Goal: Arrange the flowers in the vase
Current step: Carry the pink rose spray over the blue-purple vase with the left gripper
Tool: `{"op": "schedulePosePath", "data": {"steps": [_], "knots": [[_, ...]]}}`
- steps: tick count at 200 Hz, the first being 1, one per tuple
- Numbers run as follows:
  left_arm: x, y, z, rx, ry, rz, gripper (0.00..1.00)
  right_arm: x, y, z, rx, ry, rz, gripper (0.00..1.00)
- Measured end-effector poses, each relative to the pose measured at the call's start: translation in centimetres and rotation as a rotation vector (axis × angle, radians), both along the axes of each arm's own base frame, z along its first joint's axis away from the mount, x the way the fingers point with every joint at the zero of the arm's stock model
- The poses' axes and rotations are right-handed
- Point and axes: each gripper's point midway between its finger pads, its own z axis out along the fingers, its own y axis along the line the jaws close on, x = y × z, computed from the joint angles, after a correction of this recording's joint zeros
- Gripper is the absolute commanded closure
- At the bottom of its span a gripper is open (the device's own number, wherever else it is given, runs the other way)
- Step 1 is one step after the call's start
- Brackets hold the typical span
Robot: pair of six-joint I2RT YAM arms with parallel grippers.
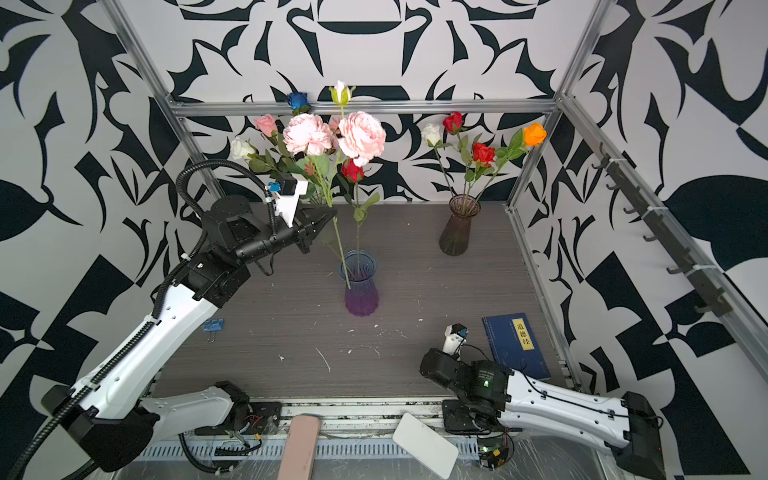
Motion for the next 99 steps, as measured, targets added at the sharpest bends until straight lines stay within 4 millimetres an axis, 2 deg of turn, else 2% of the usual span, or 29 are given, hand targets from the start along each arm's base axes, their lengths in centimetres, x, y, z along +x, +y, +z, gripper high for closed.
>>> {"op": "schedulePosePath", "data": {"steps": [26,43,64,99], "knots": [[-0.2,0.3,2.5,-0.026,-0.057,0.013,1.0,0.0,0.0,-0.4,-0.019,0.008,-0.002,0.85],[-0.3,0.4,3.4,-0.033,-0.077,0.015,1.0,0.1,0.1,-0.5,-0.023,0.01,-0.002,0.85],[-0.1,0.3,3.3,-0.03,-0.08,0.016,1.0,0.1,0.3,-0.6,-0.025,0.011,-0.002,0.85],[0.4,-0.2,2.1,-0.008,-0.057,0.014,1.0,0.2,0.5,-0.5,-0.013,0.006,-0.002,0.85]]}}
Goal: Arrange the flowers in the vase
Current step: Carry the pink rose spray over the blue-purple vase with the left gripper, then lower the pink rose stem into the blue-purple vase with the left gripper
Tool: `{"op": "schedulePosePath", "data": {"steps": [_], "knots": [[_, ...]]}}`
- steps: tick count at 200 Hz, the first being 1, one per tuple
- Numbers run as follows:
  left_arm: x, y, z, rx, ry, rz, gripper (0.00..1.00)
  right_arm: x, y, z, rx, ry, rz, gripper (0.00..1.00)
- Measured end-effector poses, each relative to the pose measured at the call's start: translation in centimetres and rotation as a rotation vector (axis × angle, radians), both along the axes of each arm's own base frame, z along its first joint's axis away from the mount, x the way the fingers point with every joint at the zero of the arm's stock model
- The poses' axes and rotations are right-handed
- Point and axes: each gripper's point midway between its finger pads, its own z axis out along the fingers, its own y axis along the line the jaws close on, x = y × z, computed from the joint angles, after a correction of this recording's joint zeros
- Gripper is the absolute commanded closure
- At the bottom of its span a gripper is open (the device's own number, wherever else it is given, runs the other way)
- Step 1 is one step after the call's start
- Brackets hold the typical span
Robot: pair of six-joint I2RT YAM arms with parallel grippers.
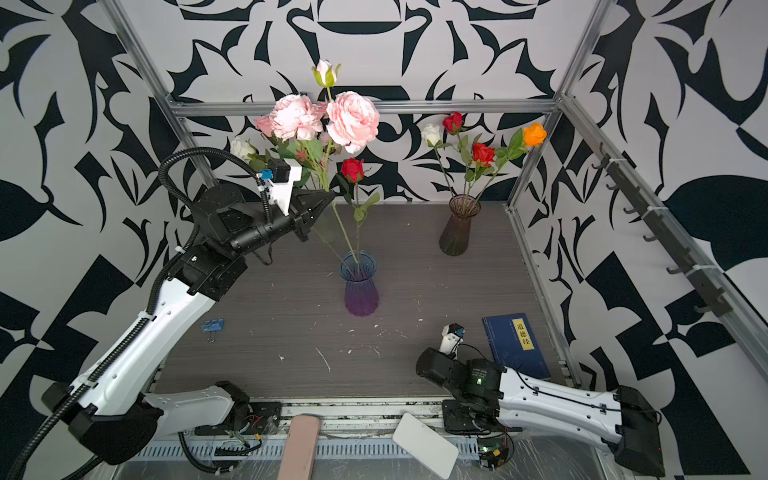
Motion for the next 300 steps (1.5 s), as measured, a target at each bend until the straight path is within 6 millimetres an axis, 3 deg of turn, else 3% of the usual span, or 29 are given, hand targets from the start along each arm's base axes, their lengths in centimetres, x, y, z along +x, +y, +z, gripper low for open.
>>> {"op": "schedulePosePath", "data": {"steps": [50,77,108,136,143,149,161,167,175,219,265,300], "knots": [[0.6,-1.1,-4.0,0.084,0.072,-0.006,1.0,0.0,0.1,0.4,0.038,-0.012,-0.007,0.85],[0.3,-2.8,-6.4,0.178,0.079,-0.027,1.0,0.0,0.0,0.5,0.045,-0.013,-0.012,0.85],[0.5,-5.1,-10.6,0.32,0.12,-0.045,1.0,-0.1,-0.3,0.4,0.04,-0.005,-0.023,0.85],[1.2,-5.0,-13.5,0.399,0.172,-0.023,1.0,-0.1,-0.4,0.4,0.043,-0.004,-0.027,0.85],[1.2,-5.0,-13.6,0.405,0.175,-0.019,0.98,-0.1,-0.5,0.4,0.044,-0.003,-0.028,0.85],[1.3,-4.9,-13.7,0.41,0.177,-0.013,0.85,-0.1,-0.5,0.4,0.042,-0.003,-0.029,0.85],[1.4,-4.7,-13.8,0.418,0.171,-0.005,0.48,-0.2,-0.6,0.3,0.04,-0.001,-0.03,0.85],[1.5,-4.7,-13.9,0.419,0.175,0.002,0.37,-0.2,-0.6,0.3,0.039,0.0,-0.031,0.85],[1.6,-4.5,-14.0,0.425,0.179,0.01,0.29,-0.2,-0.6,0.3,0.039,0.0,-0.032,0.85],[1.7,-4.0,-13.9,0.433,0.182,0.04,0.25,-0.2,-0.6,0.2,0.038,0.003,-0.035,0.85],[0.9,-3.0,-11.9,0.396,0.157,0.062,0.26,-0.2,-0.4,-0.1,0.027,0.012,-0.036,0.85],[-1.5,-1.7,-9.7,0.316,0.126,0.036,0.26,-0.1,-0.1,-0.2,0.026,0.013,-0.036,0.85]]}}
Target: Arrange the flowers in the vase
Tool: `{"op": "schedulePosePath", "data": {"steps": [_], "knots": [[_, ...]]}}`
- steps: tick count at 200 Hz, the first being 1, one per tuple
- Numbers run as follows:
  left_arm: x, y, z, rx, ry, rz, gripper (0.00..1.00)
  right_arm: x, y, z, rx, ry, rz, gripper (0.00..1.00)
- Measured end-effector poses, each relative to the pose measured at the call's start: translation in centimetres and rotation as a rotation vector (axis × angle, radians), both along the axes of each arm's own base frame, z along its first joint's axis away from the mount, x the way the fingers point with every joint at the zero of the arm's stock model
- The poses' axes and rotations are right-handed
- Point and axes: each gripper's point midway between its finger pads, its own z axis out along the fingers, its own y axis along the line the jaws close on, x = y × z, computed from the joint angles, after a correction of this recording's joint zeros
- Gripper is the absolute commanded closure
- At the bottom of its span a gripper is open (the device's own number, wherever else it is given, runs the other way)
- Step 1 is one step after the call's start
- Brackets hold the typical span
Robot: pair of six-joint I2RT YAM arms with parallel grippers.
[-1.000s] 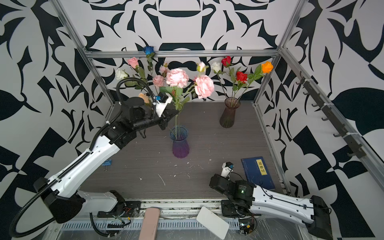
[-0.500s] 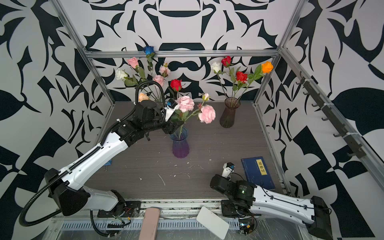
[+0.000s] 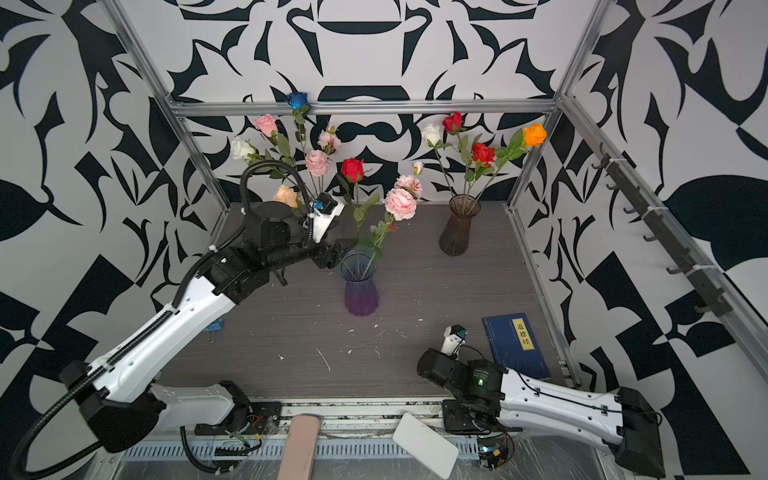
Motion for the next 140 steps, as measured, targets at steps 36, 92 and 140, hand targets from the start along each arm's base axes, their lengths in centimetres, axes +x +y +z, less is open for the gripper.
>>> {"op": "schedulePosePath", "data": {"steps": [36,92,140], "knots": [[-5.2,2.5,-0.2,-0.11,-0.044,-0.077,0.24,0.0,0.3,-0.2,0.001,0.006,0.002,0.85],[-7.9,3.4,-10.8,-0.238,0.216,-0.048,0.21,0.0,0.4,-0.2,0.005,0.009,0.004,0.85],[-6.5,4.0,-21.9,-0.29,0.39,0.103,0.16,0.0,0.0,-0.1,-0.006,0.003,0.004,0.8]]}}
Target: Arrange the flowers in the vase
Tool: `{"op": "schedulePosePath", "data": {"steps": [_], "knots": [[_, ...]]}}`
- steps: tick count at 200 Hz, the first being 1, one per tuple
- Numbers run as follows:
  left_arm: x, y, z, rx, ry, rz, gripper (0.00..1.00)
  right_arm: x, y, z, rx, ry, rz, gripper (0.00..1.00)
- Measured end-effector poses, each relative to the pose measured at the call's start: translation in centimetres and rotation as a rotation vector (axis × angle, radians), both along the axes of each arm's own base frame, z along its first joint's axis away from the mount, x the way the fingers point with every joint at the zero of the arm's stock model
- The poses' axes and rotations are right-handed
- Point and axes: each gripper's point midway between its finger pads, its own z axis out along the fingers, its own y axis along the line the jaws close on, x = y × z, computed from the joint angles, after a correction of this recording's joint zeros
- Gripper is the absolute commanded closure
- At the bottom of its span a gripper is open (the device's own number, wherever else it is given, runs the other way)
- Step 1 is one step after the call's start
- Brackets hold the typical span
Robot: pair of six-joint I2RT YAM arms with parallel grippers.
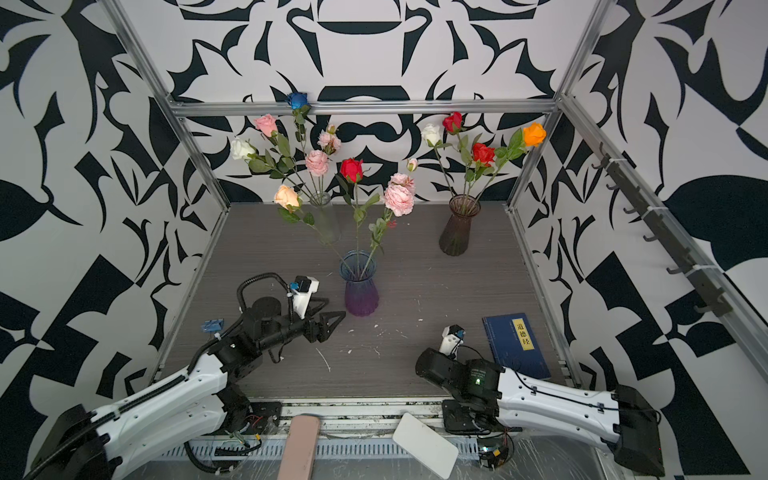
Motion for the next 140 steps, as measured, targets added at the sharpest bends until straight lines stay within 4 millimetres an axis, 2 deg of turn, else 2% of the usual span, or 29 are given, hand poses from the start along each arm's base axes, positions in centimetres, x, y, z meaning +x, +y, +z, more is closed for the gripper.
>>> {"op": "schedulePosePath", "data": {"steps": [17,39,61,80,93,108,129,140], "knots": [[0.7,-0.3,-0.9,-0.009,-0.021,0.013,0.16,0.2,-0.5,0.5,-0.017,-0.016,0.004,0.76],[1.7,-1.4,-0.2,-0.029,-0.092,-0.003,0.16,0.9,-1.1,2.0,-0.036,-0.065,0.026,0.68],[2.5,-2.4,0.1,-0.035,-0.142,-0.02,0.16,2.4,-1.6,4.2,-0.094,-0.125,0.068,0.58],[3.2,-2.5,0.0,-0.034,-0.174,0.002,0.16,3.9,-1.9,5.2,-0.182,-0.138,0.144,0.55],[3.7,-2.4,0.3,-0.024,-0.203,0.019,0.16,4.9,-1.6,5.0,-0.233,-0.117,0.21,0.53],[4.2,-2.5,1.2,-0.013,-0.244,0.03,0.16,5.6,-1.0,3.9,-0.278,-0.072,0.296,0.51],[5.0,-2.8,2.9,-0.012,-0.305,0.046,0.16,5.6,-0.1,1.8,-0.33,0.008,0.427,0.48],[5.4,-2.9,3.3,-0.013,-0.325,0.056,0.16,5.6,0.3,1.3,-0.344,0.031,0.48,0.47]]}}
